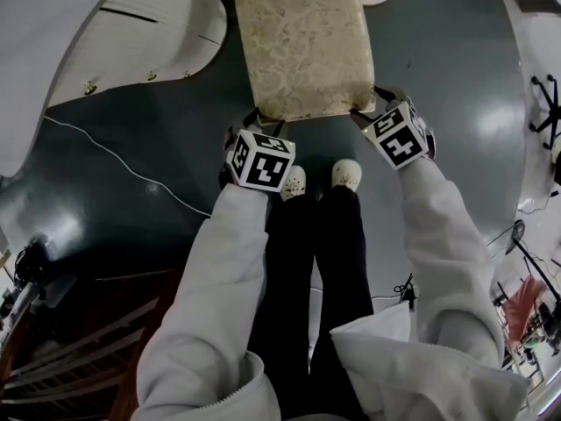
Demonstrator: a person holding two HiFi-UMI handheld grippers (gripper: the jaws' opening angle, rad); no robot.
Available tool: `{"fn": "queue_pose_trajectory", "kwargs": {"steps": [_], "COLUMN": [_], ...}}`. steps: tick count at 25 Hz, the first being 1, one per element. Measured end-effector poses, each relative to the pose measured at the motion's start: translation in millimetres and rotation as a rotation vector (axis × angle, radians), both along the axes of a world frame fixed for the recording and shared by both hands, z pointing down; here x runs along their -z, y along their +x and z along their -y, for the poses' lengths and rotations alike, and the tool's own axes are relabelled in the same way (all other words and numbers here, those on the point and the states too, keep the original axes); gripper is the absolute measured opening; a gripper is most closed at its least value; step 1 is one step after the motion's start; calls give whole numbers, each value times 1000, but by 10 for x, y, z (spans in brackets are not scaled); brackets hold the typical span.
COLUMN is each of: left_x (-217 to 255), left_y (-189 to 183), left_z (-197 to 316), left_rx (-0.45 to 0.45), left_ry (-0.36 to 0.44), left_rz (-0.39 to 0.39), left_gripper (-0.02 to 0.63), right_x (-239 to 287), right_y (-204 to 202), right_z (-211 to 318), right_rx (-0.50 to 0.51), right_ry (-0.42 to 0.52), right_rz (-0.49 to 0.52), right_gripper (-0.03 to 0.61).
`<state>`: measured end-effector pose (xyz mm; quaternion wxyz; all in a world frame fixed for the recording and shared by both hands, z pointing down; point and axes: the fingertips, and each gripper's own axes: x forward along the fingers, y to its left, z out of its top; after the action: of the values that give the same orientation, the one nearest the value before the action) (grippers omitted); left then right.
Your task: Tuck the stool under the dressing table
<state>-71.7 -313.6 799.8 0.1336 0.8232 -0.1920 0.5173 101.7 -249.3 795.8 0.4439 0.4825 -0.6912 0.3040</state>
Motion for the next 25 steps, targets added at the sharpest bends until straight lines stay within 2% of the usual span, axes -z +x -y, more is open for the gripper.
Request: {"fn": "queue_pose_trajectory", "kwargs": {"steps": [17,25], "left_x": [11,38], "left_y": [368,372], "left_z": [293,294], "left_rx": [144,159], "left_ry": [14,11], "left_rz": [22,32], "left_gripper": [238,239], "right_x": [43,77], "right_y": [419,428], "right_z": [463,478], "right_rx": [112,133], "right_ry": [37,39], "right_rz": [-3,17], "right_gripper": [342,344]}}
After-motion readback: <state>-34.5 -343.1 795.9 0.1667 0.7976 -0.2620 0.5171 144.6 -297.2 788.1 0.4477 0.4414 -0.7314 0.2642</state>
